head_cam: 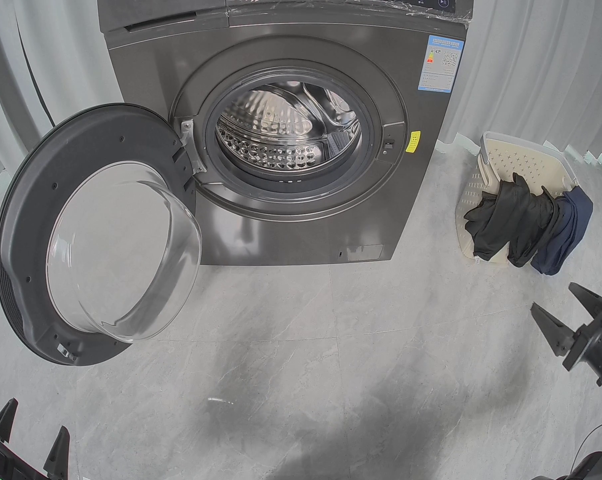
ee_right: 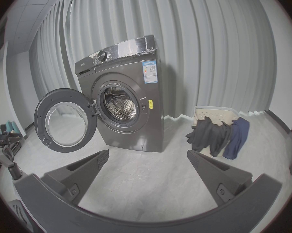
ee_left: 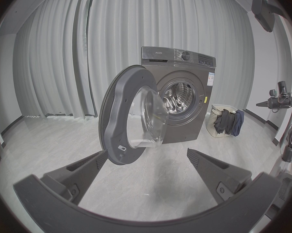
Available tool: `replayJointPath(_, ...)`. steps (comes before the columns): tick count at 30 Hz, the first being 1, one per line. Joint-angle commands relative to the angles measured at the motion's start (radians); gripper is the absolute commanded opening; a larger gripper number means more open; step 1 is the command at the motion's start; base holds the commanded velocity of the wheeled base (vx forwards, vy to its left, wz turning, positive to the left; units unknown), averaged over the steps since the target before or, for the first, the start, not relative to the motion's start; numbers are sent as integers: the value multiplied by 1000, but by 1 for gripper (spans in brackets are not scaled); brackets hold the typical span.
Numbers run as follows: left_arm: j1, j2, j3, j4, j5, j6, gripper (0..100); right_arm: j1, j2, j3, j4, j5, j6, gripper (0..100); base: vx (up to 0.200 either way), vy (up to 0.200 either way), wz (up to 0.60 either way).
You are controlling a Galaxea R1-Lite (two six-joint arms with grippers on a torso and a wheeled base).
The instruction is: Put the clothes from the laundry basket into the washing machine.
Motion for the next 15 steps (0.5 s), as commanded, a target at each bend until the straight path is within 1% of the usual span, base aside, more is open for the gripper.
replayJointPath(1, 0, -17, 16, -1, -1, 4, 100, -77, -281, 72, 61, 10, -12, 100, 0, 0, 0)
replayJointPath(3, 2, -17, 18, -1, -1, 7, 100, -80, -333, 72, 138, 10, -16, 100, 0, 0, 0)
replayJointPath(4, 2, -17, 18, -1, -1, 7, 100, -80, -333, 72, 138, 10, -16, 100, 0, 0, 0)
replayJointPath(5, 2, -17, 18, -1, -1, 7, 100, -81, -409, 72, 224, 10, -24, 100, 0, 0, 0)
replayJointPath(6, 2, -17, 18, -1, -1, 7, 100, -81, -432, 72, 247, 10, -25, 100, 0, 0, 0)
replayJointPath(11, 2, -17, 18, -1, -1, 2, 100, -84, -502, 72, 324, 9, -16, 100, 0, 0, 0)
replayJointPath(15, 0, -17, 16, 0, -1, -1, 100, -132, -597, 72, 370, 9, -16, 100, 0, 0, 0)
